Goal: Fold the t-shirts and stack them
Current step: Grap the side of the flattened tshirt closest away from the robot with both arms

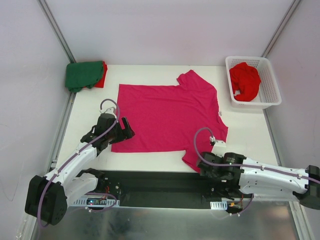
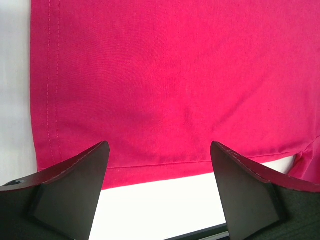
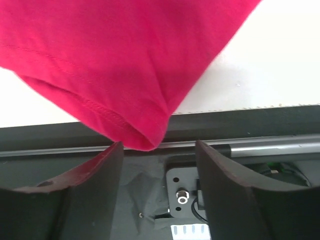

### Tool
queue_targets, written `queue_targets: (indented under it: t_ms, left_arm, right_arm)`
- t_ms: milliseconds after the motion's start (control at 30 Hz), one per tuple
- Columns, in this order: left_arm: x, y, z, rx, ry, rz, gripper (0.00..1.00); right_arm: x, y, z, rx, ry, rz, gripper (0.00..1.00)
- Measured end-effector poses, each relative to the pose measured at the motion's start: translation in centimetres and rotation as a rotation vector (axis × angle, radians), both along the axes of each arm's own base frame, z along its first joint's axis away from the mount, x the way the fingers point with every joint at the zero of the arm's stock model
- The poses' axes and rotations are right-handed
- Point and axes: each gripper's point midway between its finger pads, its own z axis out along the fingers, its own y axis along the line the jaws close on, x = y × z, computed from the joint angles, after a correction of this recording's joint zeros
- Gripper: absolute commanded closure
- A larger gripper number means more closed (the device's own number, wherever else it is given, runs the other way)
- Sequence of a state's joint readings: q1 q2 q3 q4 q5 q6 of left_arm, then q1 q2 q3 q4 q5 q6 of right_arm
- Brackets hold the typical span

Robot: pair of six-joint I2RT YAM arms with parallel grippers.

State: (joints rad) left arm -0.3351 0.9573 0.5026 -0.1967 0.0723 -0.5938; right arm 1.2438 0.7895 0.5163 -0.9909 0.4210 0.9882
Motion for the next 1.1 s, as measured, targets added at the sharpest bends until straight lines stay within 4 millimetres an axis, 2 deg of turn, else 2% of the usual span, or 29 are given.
queue_targets:
  t_ms: [333,833,933,1100]
  left_arm:
    - [0.1,0.0,0.0,-0.001,0.000,0.000,0.17]
    - [0.2,-0.1,-0.3,0.001,0.005,0.000,0.17]
    - [0.2,-0.1,-0.3,0.001,0.005,0.000,0.17]
    - [0.2,-0.1,-0.2,0.001,0.004,0.000,0.17]
  right_arm:
    - [0.0,-0.9,-0.2,-0.075,-0.023,-0.055,0.45]
    - [0.3,-0.5,-0.9,-0.106,-0.025,-0.069,0.52]
    - [0.4,-0.3,-1.0,-0.106,-0.025,-0.068,0.54]
    - [0.4,0.1,-1.2,-0.104,-0.025,-0.066,0.64]
